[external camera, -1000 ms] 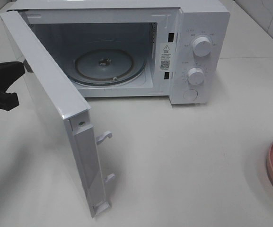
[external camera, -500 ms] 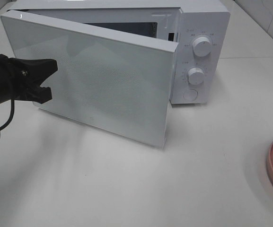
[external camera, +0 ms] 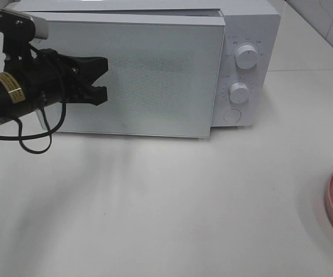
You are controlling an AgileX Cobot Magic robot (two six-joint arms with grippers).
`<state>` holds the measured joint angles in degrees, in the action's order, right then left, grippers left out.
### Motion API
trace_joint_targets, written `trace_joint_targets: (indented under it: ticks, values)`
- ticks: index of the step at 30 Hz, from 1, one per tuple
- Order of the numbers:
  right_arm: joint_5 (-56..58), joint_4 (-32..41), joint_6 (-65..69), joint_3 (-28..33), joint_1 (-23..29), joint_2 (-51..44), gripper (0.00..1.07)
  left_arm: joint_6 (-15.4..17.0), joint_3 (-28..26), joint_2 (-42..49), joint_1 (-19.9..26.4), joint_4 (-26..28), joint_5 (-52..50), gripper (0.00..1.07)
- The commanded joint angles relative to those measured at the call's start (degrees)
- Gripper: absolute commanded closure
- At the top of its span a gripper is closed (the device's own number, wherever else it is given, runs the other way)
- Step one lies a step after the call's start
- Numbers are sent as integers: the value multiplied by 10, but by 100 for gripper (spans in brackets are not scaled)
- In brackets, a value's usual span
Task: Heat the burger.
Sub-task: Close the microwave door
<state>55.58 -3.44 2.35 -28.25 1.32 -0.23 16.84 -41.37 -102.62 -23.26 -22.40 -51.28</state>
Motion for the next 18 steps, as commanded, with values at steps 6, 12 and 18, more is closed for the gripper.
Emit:
trace_joint_targets:
  ticks: [6,12,18]
  values:
    - [-5,1,-5,1,-3,-17,32,-7,-76,-45,-48,42,27,107]
    - [-5,1,-5,1,-3,-17,32,-7,-125,-83,-73,49,49,107]
    - [-5,1,-5,1,-3,-17,32,-7,-180,-113,-91,64,78,107]
